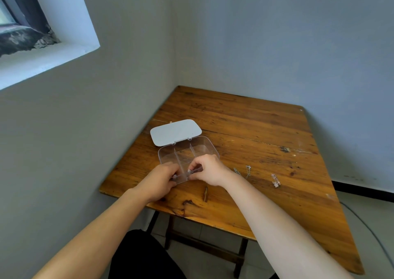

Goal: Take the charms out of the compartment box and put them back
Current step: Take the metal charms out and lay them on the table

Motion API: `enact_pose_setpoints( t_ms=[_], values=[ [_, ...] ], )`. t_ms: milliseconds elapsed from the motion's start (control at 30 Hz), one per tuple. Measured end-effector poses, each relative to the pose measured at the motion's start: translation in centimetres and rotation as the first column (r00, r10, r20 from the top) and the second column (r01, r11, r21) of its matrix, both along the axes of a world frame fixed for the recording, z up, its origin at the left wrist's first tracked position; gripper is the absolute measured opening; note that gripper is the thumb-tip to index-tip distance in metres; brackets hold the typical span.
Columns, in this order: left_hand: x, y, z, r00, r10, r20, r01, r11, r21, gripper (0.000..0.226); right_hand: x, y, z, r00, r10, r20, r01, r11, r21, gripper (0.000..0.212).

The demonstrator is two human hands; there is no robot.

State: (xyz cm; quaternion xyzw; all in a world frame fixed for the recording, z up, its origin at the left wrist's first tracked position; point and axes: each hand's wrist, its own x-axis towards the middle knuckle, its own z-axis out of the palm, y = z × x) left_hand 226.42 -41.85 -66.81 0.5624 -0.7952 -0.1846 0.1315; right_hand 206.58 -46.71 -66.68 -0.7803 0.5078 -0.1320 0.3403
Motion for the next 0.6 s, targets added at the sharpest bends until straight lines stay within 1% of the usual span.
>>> enact_pose_setpoints(
  t_ms=[133,200,233,300,367,433,533,600],
  values=[
    [0.2,0.3,-0.3,0.993,0.060,-0.100,-0.060,0.998,0.001,0.027,-0.3,-0.2,0.3,0.996,-0.017,0.084,0.009,0.995,0.096,0.020],
    [0.4,0.3,0.1,0.976,0.107,-0.188,-0.103,0.994,0.034,0.024,-0.4,-0.2,0.5,0.992,-0.014,0.127,-0.002,0.992,0.129,0.017],
    [0.4,0.3,0.4,0.963,0.132,-0.234,-0.121,0.991,0.059,0.023,-0.5,-0.1,0.6,0.986,-0.023,0.166,-0.002,0.989,0.148,0.015],
    [0.6,0.3,0.8,0.934,0.177,-0.311,-0.149,0.982,0.113,0.022,-0.6,0.0,0.8,0.949,-0.097,0.299,0.023,0.971,0.240,0.012],
    [0.6,0.4,1.0,0.888,0.225,-0.400,-0.174,0.971,0.161,0.020,-0.7,0.1,0.8,0.894,-0.202,0.401,0.060,0.939,0.340,0.015],
    [0.7,0.5,1.2,0.817,0.293,-0.496,-0.219,0.954,0.204,0.017,-0.6,0.2,0.8,0.842,-0.302,0.446,0.122,0.914,0.387,0.020],
    [0.7,0.5,1.8,0.705,0.386,-0.595,-0.319,0.922,0.220,0.014,-0.4,0.1,1.5,0.765,-0.420,0.488,0.243,0.890,0.385,0.017],
    [0.6,0.2,2.7,0.657,0.404,-0.637,-0.364,0.909,0.202,0.012,-0.7,0.0,2.7,0.702,-0.466,0.539,0.298,0.879,0.372,0.016]
  ],
)
